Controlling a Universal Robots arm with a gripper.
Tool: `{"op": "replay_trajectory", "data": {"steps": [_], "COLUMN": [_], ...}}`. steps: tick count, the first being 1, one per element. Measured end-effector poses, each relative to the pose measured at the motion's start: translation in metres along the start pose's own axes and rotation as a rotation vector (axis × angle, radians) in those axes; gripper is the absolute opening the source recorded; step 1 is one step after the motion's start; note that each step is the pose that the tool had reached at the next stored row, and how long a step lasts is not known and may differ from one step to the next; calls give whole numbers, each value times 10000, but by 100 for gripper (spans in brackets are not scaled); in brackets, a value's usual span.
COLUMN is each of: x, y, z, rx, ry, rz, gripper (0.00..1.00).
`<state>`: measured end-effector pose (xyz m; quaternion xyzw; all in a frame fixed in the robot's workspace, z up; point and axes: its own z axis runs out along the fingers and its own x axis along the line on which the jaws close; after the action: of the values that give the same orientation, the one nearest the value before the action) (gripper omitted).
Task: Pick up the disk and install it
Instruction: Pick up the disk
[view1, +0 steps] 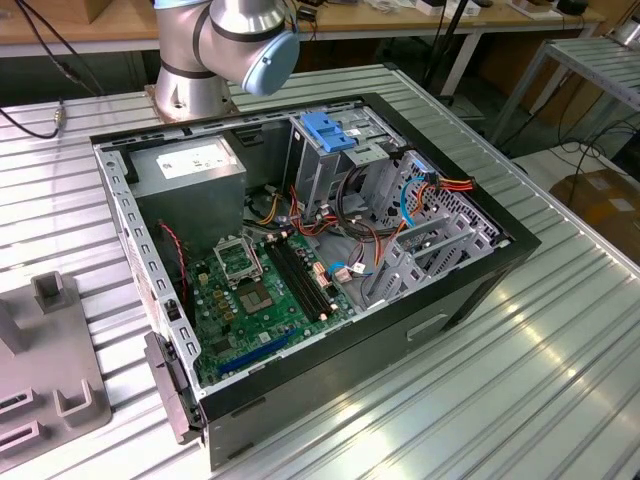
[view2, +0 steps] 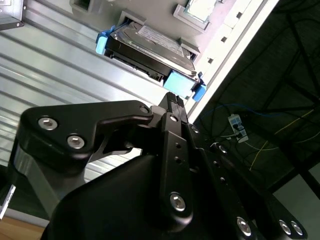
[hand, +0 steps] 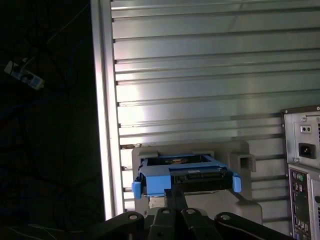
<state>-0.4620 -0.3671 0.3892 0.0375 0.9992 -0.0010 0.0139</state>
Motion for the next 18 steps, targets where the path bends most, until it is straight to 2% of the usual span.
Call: {"op": "replay_trajectory", "data": {"steps": [6, 8, 11, 15, 18], "x": [1, 1, 1, 1, 1], "y": [0, 0, 0, 0, 0], "z": [0, 0, 0, 0, 0], "rx": [-4, -12, -16, -29, -34], "ry": [0, -1, -1, -2, -1], "rz": [-135, -409, -549, -1018, -1220], "gripper": [10, 10, 10, 10, 10]}}
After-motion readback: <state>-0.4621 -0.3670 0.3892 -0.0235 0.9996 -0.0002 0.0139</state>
